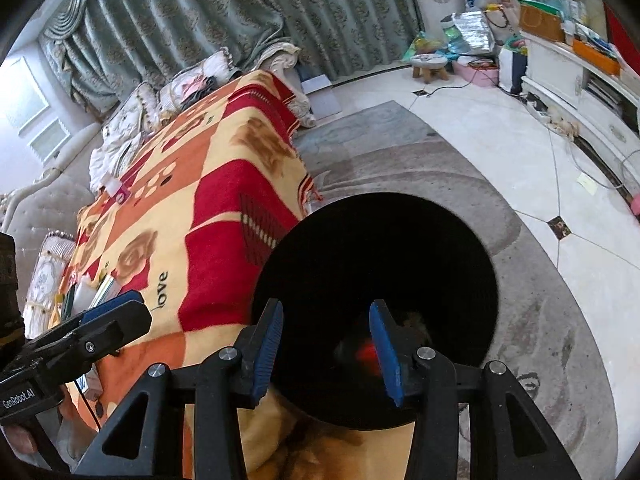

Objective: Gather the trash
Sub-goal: 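Bring both open tools back to the trash pile on the blanket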

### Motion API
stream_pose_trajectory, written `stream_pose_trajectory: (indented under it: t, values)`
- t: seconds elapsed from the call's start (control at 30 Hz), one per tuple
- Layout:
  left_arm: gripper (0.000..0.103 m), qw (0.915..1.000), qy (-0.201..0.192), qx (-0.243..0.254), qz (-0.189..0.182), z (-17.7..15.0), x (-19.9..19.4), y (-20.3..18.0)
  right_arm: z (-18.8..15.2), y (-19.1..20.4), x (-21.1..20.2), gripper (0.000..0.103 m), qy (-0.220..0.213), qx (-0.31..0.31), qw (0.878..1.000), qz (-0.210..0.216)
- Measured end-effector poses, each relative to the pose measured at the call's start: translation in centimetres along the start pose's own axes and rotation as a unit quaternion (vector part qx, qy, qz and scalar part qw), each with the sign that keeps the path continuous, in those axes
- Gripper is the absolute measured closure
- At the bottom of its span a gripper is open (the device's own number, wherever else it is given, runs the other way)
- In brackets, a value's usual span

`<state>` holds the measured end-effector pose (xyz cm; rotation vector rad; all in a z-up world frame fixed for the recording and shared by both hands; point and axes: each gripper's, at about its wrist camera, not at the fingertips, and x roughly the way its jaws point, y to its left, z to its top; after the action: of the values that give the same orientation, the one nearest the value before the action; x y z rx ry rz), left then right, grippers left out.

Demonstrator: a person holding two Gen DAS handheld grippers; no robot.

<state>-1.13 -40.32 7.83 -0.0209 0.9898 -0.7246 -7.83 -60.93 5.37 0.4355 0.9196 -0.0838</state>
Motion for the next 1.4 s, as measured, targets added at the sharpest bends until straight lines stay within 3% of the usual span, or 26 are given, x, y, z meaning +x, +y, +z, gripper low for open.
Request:
stream_pose_trajectory:
  t: [0.2, 0.5, 0.67, 0.87, 1.17, 1.4]
  values:
    - [0.042, 0.9987, -0.012, 0.001, 0.05, -1.4, -2.1, 1.8, -0.2, 2.7, 0.8, 0.06, 0.01, -0.023, 1.0, 0.015]
    - [0.042, 0.9946, -0.031, -0.021, 0.096, -3.0, -5.6, 5.5, -0.4, 8.2, 1.6, 0.058, 0.018, -0.064, 0.997, 0.04]
    - [0.042, 0.9913, -0.041, -0.037, 0.119, -4.0, -7.8, 7.6, -0.6, 11.4, 2.0, 0.046, 0.022, -0.086, 0.994, 0.055]
    - [0.042, 0.9862, -0.053, -0.057, 0.146, -5.2, -10.7, 10.6, -1.1, 16.2, 3.3, 0.045, 0.035, -0.12, 0.989, 0.079]
    - [0.042, 0.9738, -0.07, -0.109, 0.187, -7.1, -15.5, 16.7, -1.8, 22.8, 4.8, 0.045, 0.05, -0.168, 0.978, 0.113]
    - [0.042, 0.9571, -0.078, -0.171, 0.22, -9.6, -19.0, 22.8, -2.5, 28.9, 5.7, 0.045, 0.06, -0.216, 0.964, 0.145]
